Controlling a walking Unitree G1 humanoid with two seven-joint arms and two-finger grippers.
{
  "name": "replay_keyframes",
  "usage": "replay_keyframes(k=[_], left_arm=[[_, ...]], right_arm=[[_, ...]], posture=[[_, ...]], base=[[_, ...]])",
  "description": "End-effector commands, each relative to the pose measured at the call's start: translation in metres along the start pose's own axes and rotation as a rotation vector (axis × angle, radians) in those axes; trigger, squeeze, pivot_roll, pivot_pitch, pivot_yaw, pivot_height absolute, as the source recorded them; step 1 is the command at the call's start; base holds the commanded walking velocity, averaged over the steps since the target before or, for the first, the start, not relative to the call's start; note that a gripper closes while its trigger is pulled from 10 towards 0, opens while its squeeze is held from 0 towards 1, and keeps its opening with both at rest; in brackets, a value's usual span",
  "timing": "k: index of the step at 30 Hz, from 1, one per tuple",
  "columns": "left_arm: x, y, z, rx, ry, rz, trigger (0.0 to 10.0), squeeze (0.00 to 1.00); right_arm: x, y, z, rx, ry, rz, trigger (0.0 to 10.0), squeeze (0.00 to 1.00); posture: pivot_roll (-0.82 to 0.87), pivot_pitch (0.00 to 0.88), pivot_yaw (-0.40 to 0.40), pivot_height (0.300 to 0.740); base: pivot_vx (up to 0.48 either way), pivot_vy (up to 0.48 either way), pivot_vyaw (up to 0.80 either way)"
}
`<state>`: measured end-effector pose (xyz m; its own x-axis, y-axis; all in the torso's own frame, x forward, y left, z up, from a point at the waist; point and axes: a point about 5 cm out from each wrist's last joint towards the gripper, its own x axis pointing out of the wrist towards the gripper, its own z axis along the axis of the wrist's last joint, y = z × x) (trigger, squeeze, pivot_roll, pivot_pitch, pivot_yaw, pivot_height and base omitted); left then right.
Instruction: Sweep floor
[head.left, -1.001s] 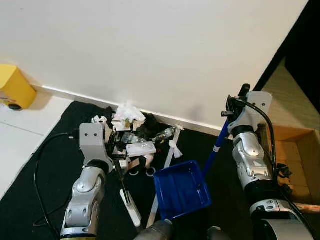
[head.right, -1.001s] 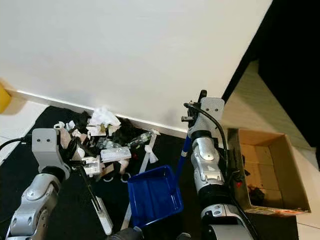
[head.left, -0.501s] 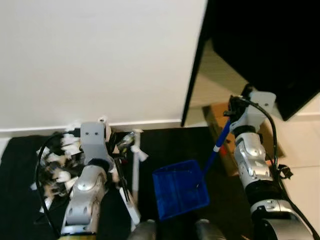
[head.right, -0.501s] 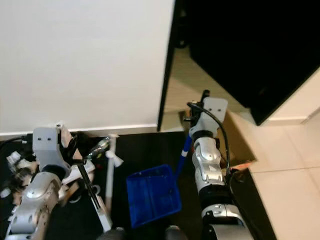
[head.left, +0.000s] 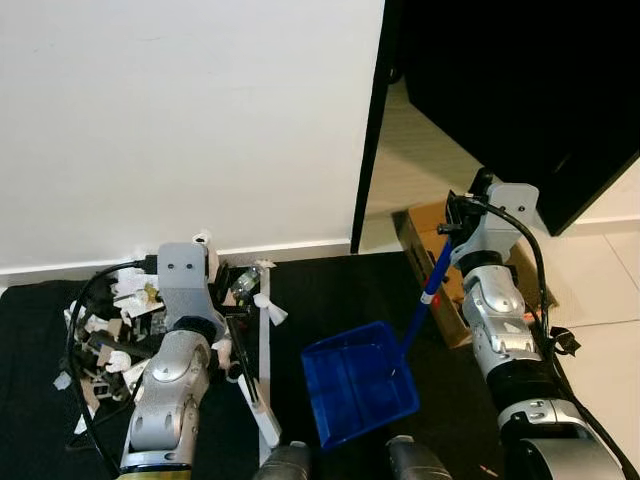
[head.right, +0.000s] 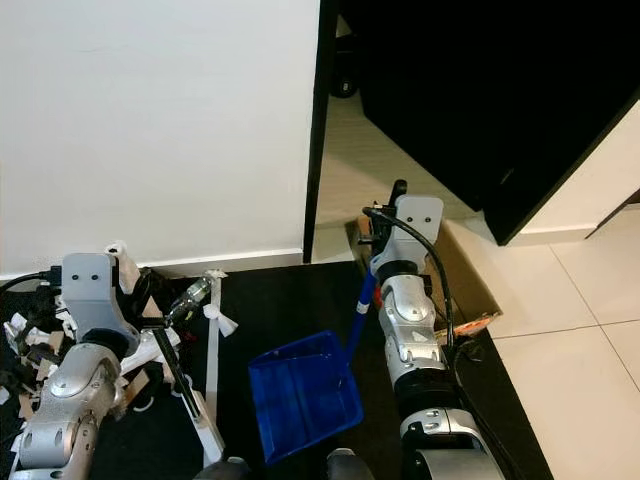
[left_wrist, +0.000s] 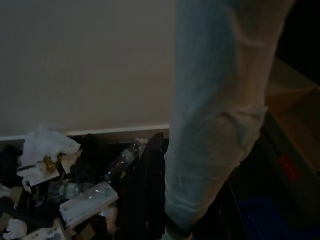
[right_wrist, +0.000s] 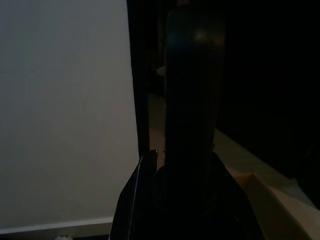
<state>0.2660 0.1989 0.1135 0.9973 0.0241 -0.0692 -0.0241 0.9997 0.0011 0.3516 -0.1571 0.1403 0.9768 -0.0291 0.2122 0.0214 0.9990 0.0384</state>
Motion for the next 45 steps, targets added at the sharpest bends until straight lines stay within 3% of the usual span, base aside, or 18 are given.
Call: replay_keyframes(k=[1, 9, 33, 45], left_arm=[[-0.0017, -0.0017, -0.0013, 0.002, 0.005, -0.004, 10.0, 0.0], [-0.0007, -0.0007, 0.0036, 0.046, -0.042, 0.009, 10.0, 0.0], [-0.001, 0.0012, 0.0033, 0.051, -0.045, 0.02, 10.0, 0.0], [-0.0019, -0.0007, 0.0045, 0.035, -0.058, 0.003, 10.0, 0.0]], right_arm=[[-0.0006, 0.0011, 0.0028, 0.005, -0.016, 0.001, 10.0, 0.0], [0.001, 0.002, 0.005, 0.004, -0.024, 0.005, 10.0, 0.0], [0.0013, 0.0013, 0.005, 0.001, -0.026, 0.006, 10.0, 0.0], [0.0018, -0.0015, 0.0064, -0.018, -0.034, -0.003, 10.0, 0.0]], posture=[[0.22, 0.152, -0.03, 0.74], [0.22, 0.152, -0.032, 0.74], [0.22, 0.149, -0.034, 0.74], [0.22, 0.145, -0.034, 0.74]], base=[[0.0, 0.0, 0.0], [0.132, 0.0, 0.0], [0.476, 0.0, 0.0], [0.071, 0.0, 0.0]])
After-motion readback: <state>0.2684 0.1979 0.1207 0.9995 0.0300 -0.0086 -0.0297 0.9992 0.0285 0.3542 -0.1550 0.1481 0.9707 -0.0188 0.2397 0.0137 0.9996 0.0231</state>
